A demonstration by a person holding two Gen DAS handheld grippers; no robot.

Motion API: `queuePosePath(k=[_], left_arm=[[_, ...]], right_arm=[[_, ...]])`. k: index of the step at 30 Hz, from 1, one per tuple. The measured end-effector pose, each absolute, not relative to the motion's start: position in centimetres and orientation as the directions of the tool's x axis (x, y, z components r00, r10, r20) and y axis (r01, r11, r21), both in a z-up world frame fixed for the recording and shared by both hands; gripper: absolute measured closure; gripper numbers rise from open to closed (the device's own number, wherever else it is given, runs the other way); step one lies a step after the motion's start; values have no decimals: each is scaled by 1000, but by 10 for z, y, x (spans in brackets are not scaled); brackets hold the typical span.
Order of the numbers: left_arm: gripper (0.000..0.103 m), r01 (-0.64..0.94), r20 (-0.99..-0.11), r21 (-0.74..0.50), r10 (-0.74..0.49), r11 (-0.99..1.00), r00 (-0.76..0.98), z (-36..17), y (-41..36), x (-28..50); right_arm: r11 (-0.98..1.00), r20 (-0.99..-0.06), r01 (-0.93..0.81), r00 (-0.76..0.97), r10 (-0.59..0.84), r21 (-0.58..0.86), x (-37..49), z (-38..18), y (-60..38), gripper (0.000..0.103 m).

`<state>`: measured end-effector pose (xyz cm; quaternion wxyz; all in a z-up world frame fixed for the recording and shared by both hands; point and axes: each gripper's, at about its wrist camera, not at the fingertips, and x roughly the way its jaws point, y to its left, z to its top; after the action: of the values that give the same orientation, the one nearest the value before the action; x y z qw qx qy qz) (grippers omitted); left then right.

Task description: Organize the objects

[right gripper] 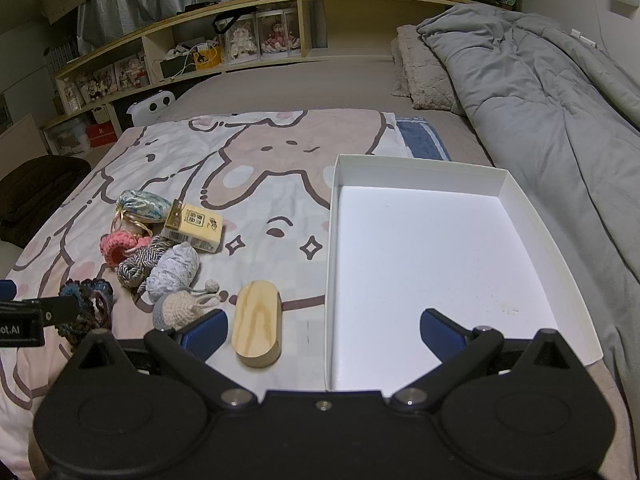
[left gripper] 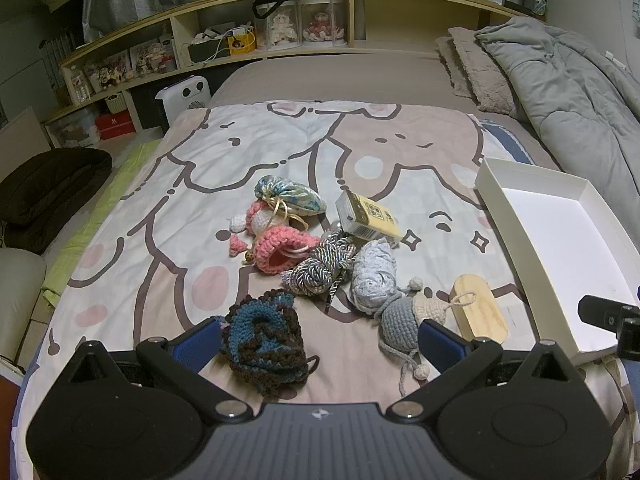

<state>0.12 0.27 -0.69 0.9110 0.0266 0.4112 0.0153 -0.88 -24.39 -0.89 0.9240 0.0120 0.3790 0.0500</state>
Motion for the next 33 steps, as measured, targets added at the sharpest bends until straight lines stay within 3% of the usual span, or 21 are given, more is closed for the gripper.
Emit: queuePosePath(k=[33], left_arm=[[0,-11,-752,61,53,998,657,-11,5,2]], right_arm=[[995,-701,-84,706,101,59,-9,-11,-245,0]])
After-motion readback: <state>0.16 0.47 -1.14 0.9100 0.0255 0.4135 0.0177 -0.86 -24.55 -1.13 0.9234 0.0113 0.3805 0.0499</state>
